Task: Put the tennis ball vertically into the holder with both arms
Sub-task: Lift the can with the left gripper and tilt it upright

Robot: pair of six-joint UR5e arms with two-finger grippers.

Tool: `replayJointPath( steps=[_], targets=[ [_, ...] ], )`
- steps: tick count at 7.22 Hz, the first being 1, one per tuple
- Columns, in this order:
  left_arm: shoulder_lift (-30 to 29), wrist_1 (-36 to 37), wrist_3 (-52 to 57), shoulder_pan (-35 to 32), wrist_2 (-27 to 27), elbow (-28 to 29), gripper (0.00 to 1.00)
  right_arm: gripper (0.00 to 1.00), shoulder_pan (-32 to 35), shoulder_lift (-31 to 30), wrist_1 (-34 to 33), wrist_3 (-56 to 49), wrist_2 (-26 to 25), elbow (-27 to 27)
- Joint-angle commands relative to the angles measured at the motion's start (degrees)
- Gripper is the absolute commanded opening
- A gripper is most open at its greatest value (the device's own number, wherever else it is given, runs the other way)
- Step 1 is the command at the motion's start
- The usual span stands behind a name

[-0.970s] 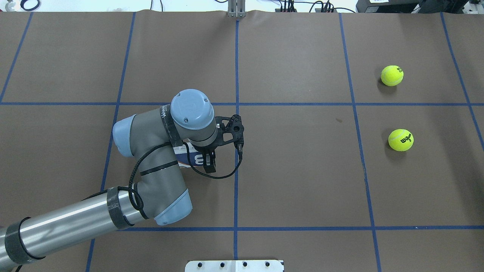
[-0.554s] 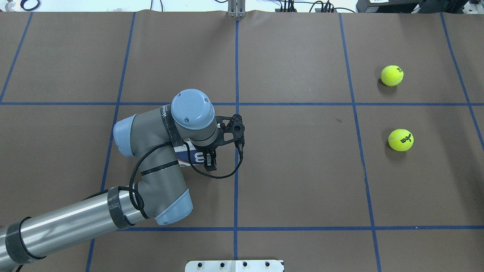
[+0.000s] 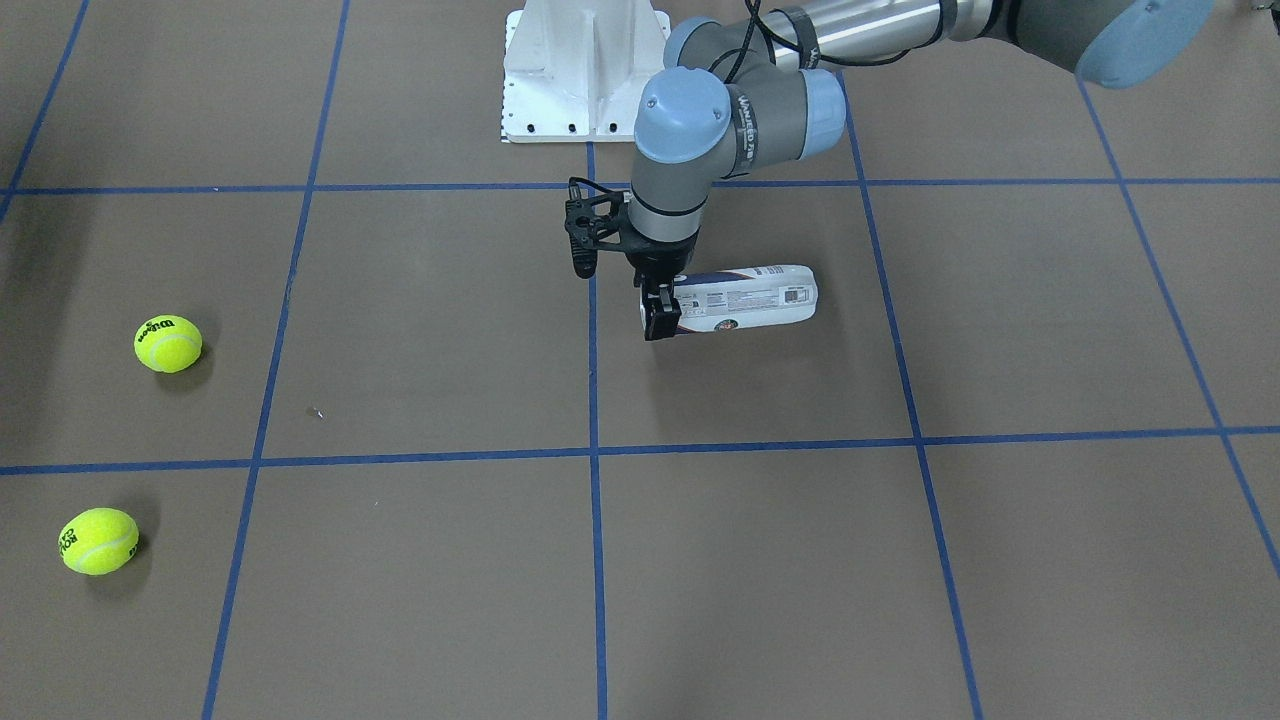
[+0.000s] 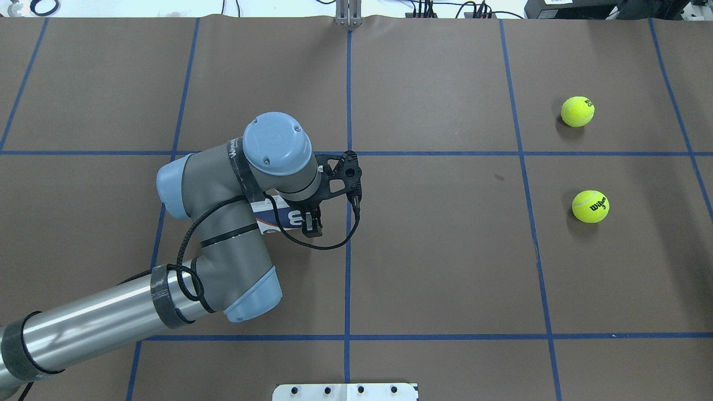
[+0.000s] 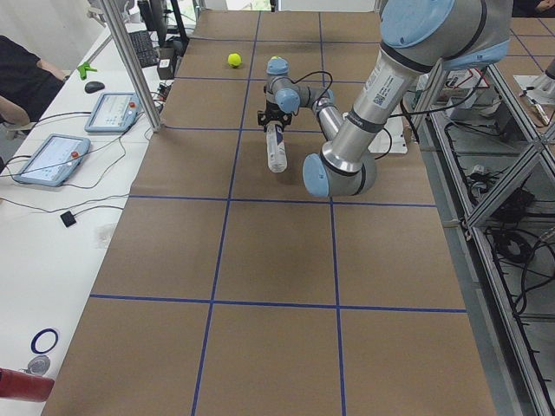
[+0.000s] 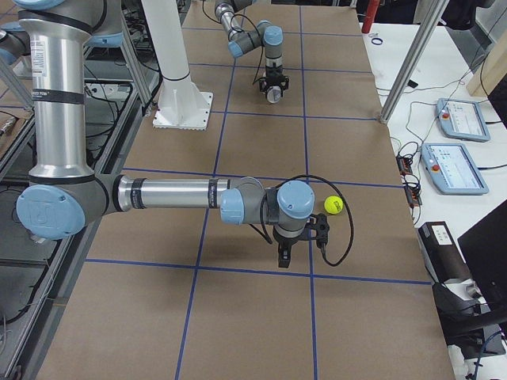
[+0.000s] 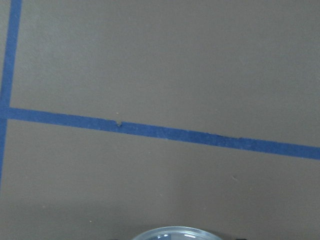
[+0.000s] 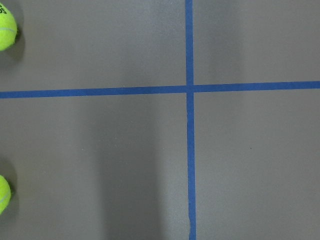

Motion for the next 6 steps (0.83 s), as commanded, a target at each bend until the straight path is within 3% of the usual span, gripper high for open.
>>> replayJointPath(
  steps=[1, 3, 6],
  targets=[
    [-0.46, -1.18, -3.57, -1.71, 0.73, -6.13, 0.30, 0.99, 0.01, 0.20, 0.03, 0.01, 0.16, 0.57],
    [-0.20, -19.10, -16.27, -1.63, 6.87, -5.74, 0.30, 0.99, 0.01, 0.64, 0.03, 0.10, 0.16, 0.57],
    [0.15, -47.94, -30.63, -1.54, 16.52, 1.28, 0.30, 0.99, 0.01, 0.82, 0.12, 0.36, 0.16, 0.66]
  ],
)
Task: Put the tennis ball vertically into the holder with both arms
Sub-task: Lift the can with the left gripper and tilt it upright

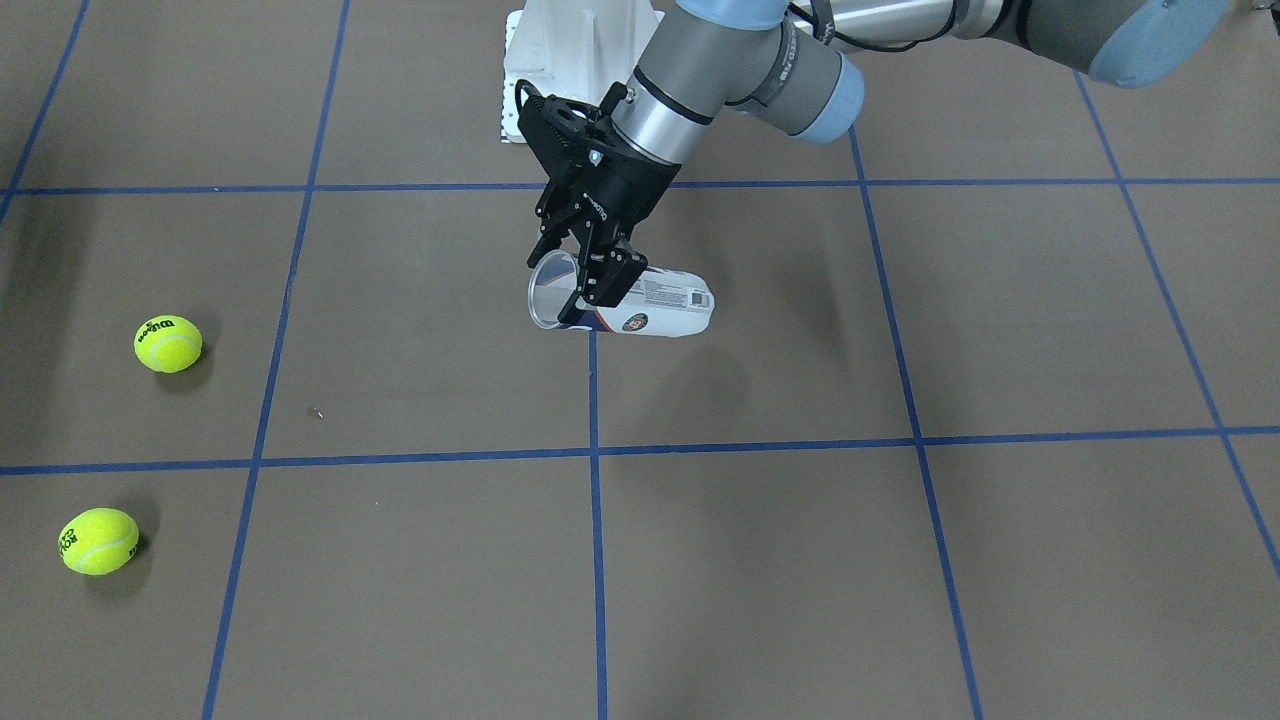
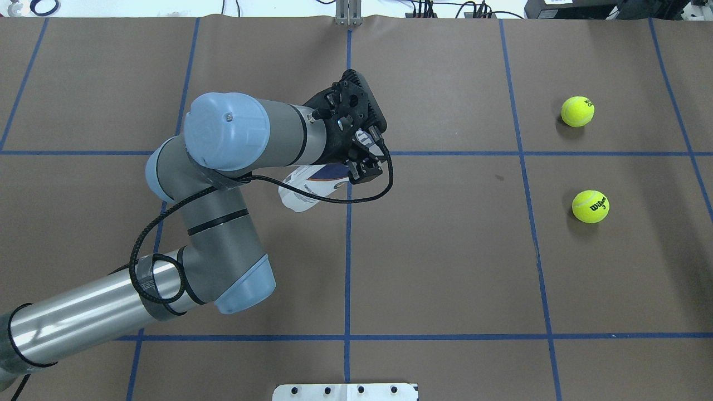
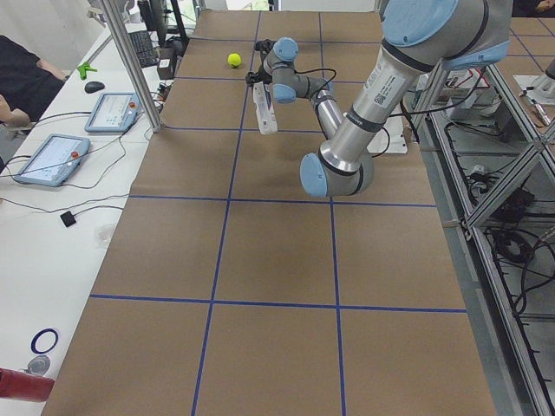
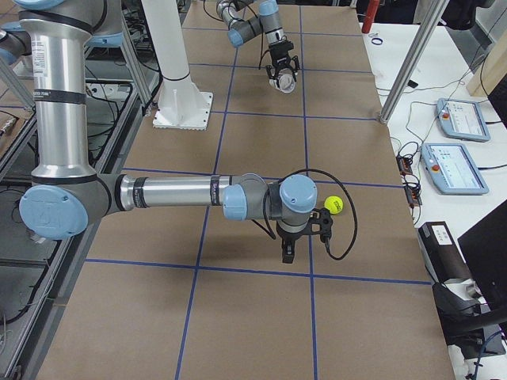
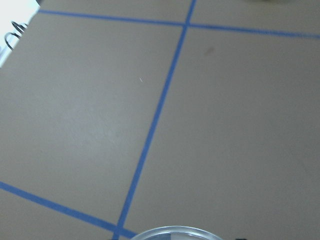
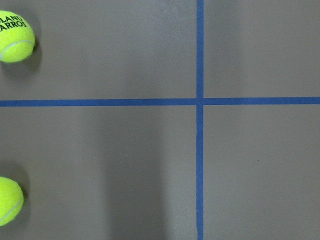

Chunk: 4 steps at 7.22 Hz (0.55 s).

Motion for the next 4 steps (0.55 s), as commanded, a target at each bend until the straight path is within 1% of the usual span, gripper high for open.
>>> replayJointPath(
  steps=[1, 2, 3, 4],
  targets=[
    [1.43, -20.86, -7.69, 0.43, 10.14, 4.46, 0.30, 0.99, 0.03, 0.06, 0.03, 0.25, 0.00, 0.11],
    [3.62, -30.17, -9.45, 0.52, 11.94, 6.21, 0.30, 0.99, 0.03, 0.06, 0.03, 0.33, 0.00, 0.37],
    [5.64, -38.10, -9.73, 0.43, 11.96, 7.88, 0.30, 0.99, 0.03, 0.06, 0.03, 0.34, 0.00, 0.37],
    [8.53, -43.22, -10.08, 0.52, 11.96, 8.25, 0.30, 0.99, -0.06, 0.06, 0.03, 0.34, -0.09, 0.37]
  ],
)
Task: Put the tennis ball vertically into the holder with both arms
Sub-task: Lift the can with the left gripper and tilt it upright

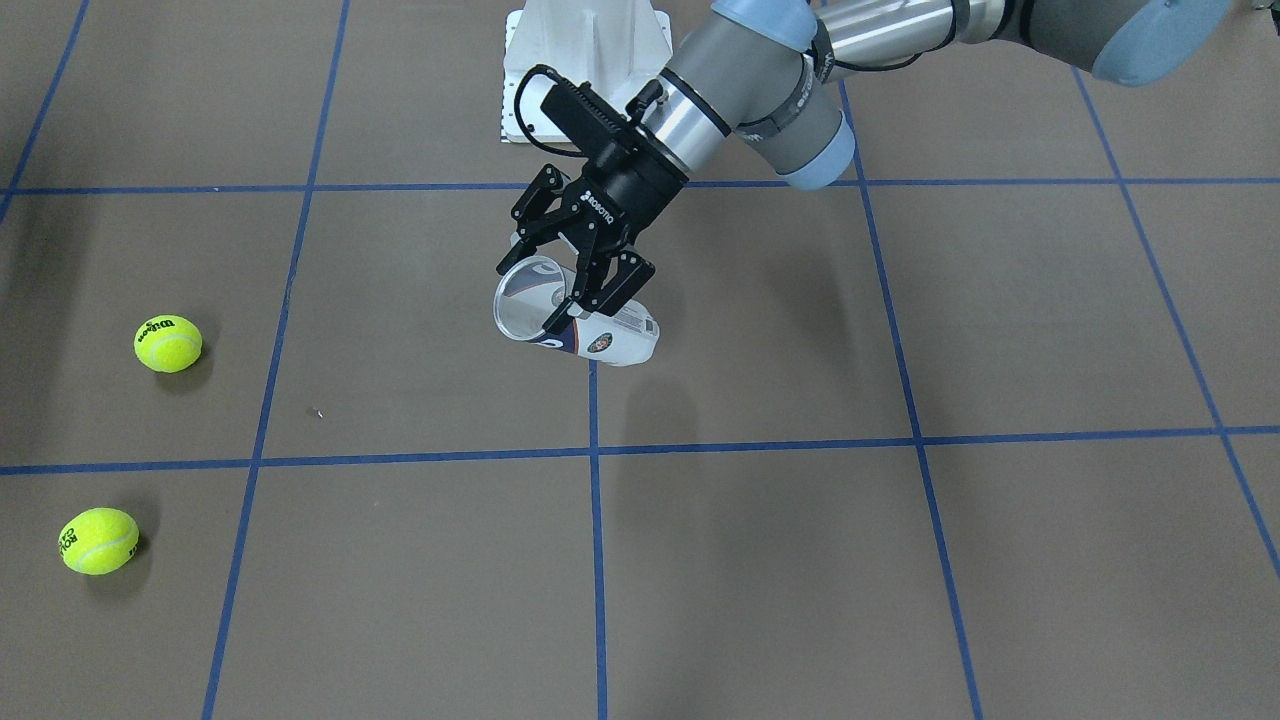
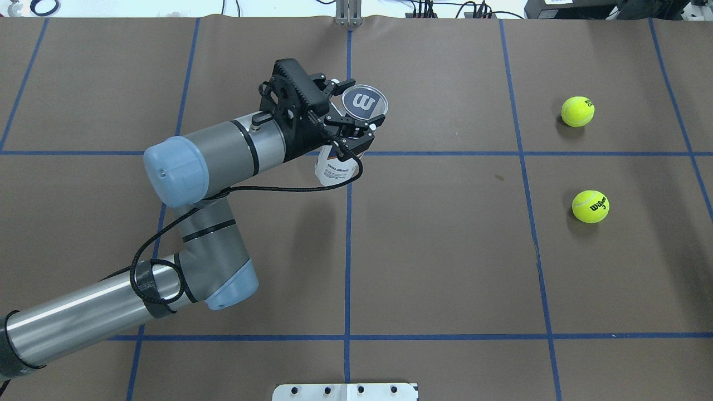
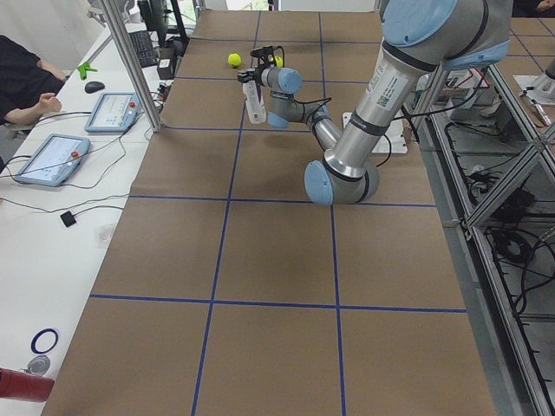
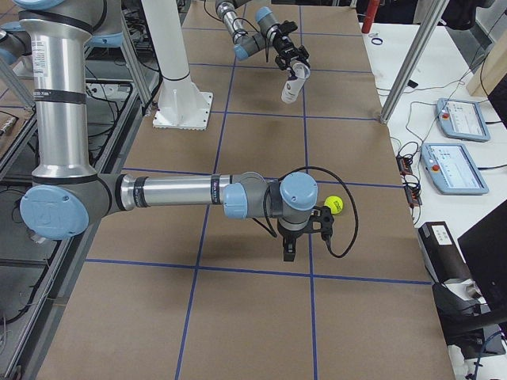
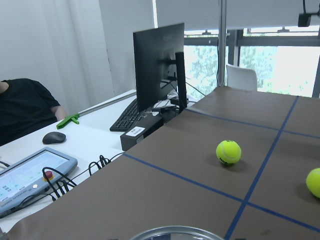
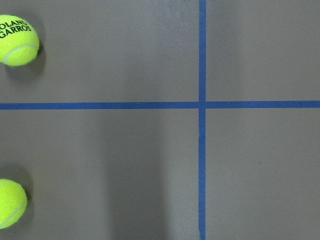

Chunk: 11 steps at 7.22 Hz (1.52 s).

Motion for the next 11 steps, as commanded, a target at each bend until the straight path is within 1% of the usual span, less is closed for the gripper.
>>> replayJointPath(
  steps=[1, 3, 4, 5, 7, 8, 11],
  targets=[
    [4.48, -11.18, -2.55, 0.06, 0.50, 1.87, 0.30, 0.99, -0.07, 0.00, 0.00, 0.01, -0.07, 0.04],
    [4.23, -20.92, -2.83, 0.49, 3.91, 7.12, 0.33, 0.99, -0.07, 0.00, 0.00, 0.01, -0.07, 0.04],
    [3.88, -24.10, -3.01, 1.72, 5.85, 9.85, 0.33, 0.99, -0.07, 0.09, 0.00, 0.01, -0.07, 0.04],
    [3.88, -26.14, -2.92, 1.99, 6.04, 11.62, 0.33, 0.99, -0.07, 0.44, 0.00, -0.07, -0.15, -0.14],
    [2.48, -26.94, -3.01, 2.43, 6.22, 11.72, 0.32, 0.99, -0.07, 0.53, -0.09, -0.07, -0.16, -0.40],
    [2.12, -28.69, -3.01, 2.43, 6.22, 11.81, 0.33, 0.99, -0.07, 0.53, 0.00, -0.16, -0.16, -0.49],
    [2.38, -29.58, -2.92, 2.61, 6.22, 12.94, 0.32, 0.99, -0.07, 0.44, -0.09, -0.08, -0.16, -0.49]
  ],
)
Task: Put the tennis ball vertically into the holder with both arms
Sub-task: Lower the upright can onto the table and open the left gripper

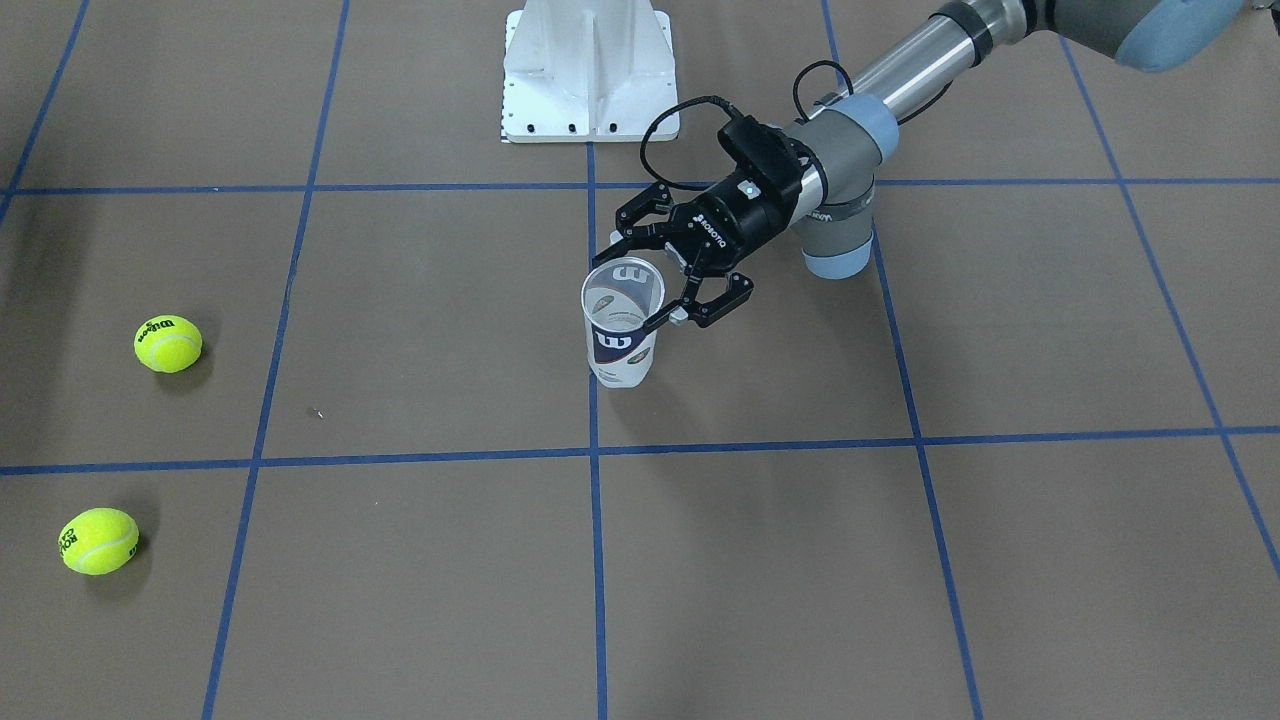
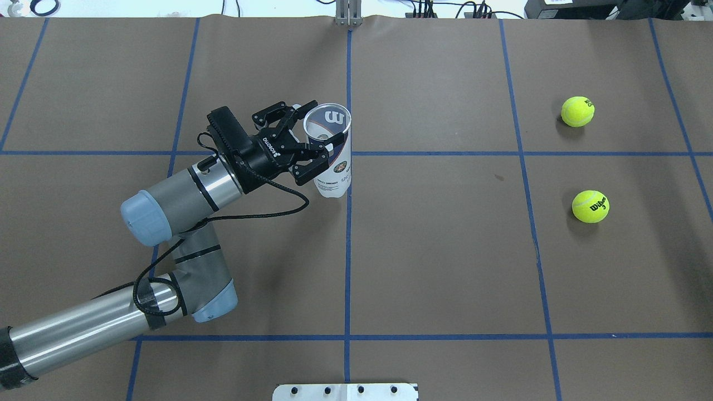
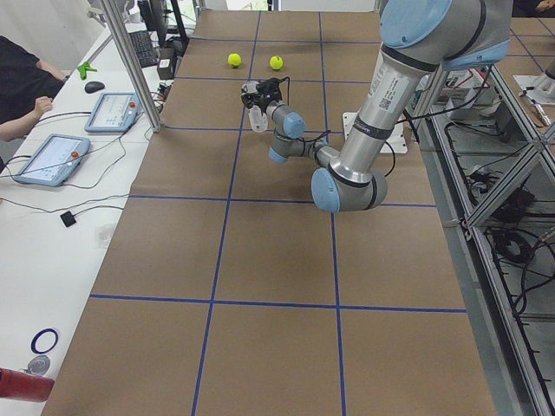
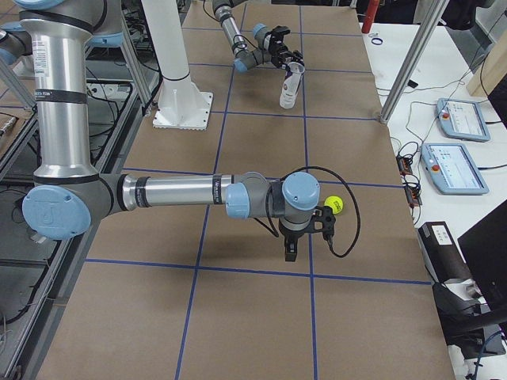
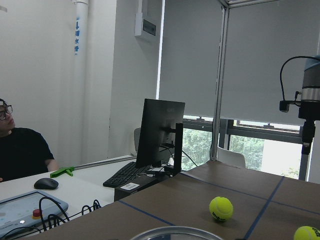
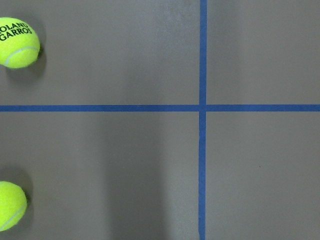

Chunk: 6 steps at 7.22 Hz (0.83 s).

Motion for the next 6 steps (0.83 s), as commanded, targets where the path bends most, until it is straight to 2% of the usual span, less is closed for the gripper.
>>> replayJointPath(
  steps=[1, 2, 6],
  targets=[
    [-0.21, -2.99, 0.03, 0.14, 0.26, 2.49, 0.33, 0.99, 0.00, 0.01, 0.08, 0.04, 0.00, 0.02],
    [-0.30, -4.50, 0.03, 0.66, 2.01, 3.20, 0.33, 0.99, 0.00, 0.28, -0.01, 0.13, 0.00, 0.02],
    [-0.13, -4.43, 0.29, 1.19, 2.02, 3.47, 0.37, 0.99, 0.00, 0.72, -0.01, 0.22, 0.00, -0.07]
  ],
)
